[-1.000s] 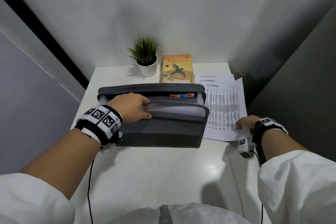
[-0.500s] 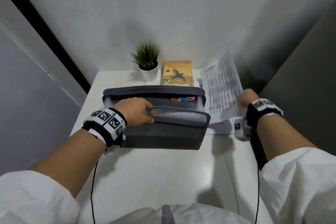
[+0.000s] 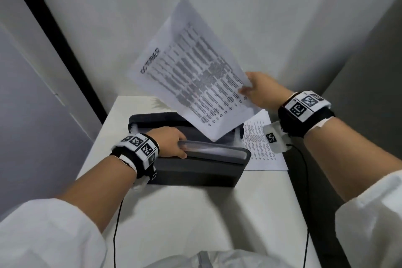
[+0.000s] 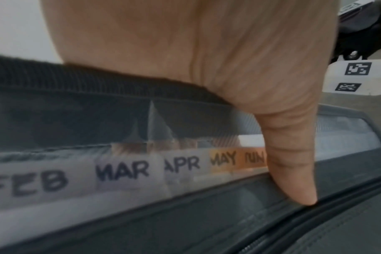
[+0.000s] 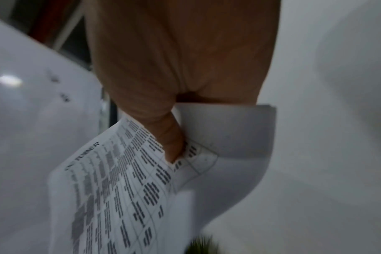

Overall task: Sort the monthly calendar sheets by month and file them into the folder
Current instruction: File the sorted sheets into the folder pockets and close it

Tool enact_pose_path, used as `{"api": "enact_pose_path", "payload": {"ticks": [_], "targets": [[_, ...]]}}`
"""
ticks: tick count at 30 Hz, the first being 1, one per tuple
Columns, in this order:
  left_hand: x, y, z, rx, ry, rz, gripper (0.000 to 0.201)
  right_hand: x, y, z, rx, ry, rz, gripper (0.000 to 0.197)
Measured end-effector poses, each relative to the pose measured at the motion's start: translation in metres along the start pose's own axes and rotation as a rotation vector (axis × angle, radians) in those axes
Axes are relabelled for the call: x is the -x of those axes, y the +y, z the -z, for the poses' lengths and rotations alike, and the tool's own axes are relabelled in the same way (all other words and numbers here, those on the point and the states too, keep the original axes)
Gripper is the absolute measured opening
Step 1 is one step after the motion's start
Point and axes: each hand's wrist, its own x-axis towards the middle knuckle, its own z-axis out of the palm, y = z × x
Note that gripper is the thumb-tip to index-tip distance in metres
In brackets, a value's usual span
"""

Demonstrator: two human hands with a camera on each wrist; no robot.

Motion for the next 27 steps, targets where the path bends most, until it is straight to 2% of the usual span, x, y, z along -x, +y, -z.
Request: {"api": "enact_pose_path", "payload": {"ticks": [4, 8, 11, 14, 18, 20, 23, 26, 27], "targets": [[0.004, 0.002, 0.002, 0.021, -0.014, -0.020, 0.026, -0.005, -0.016, -0.017, 0.245, -0.148, 0.065, 0.015], [0.005, -0.002, -0.002, 0.046, -0.025, -0.044, 0.044, -0.014, -0.031, -0.023, 0.430, -0.202, 0.128, 0.017], [0.005, -0.004, -0.005, 0.043, -0.017, -0.001, 0.065, -0.019, -0.044, -0.031, 0.540, -0.257, 0.142, 0.027], [0.006, -0.003, -0.006, 0.032, -0.019, 0.022, 0.074, -0.025, -0.055, -0.036, 0.616, -0.300, 0.157, 0.034], [0.006, -0.003, -0.007, 0.047, -0.025, 0.026, 0.076, -0.031, -0.066, -0.040, 0.653, -0.342, 0.164, 0.036], [0.006, -0.003, -0.009, 0.070, -0.034, 0.024, 0.068, -0.033, -0.068, -0.037, 0.670, -0.360, 0.175, 0.035], [0.008, -0.003, -0.011, 0.079, 0.025, 0.043, 0.058, -0.040, -0.069, -0.024, 0.660, -0.325, 0.184, 0.030], [0.009, -0.004, -0.011, 0.060, 0.032, 0.061, 0.059, -0.041, -0.070, -0.019, 0.668, -0.336, 0.174, 0.033], [0.008, -0.005, -0.010, 0.054, 0.017, 0.068, 0.066, -0.040, -0.072, -0.019, 0.675, -0.344, 0.164, 0.035]]}}
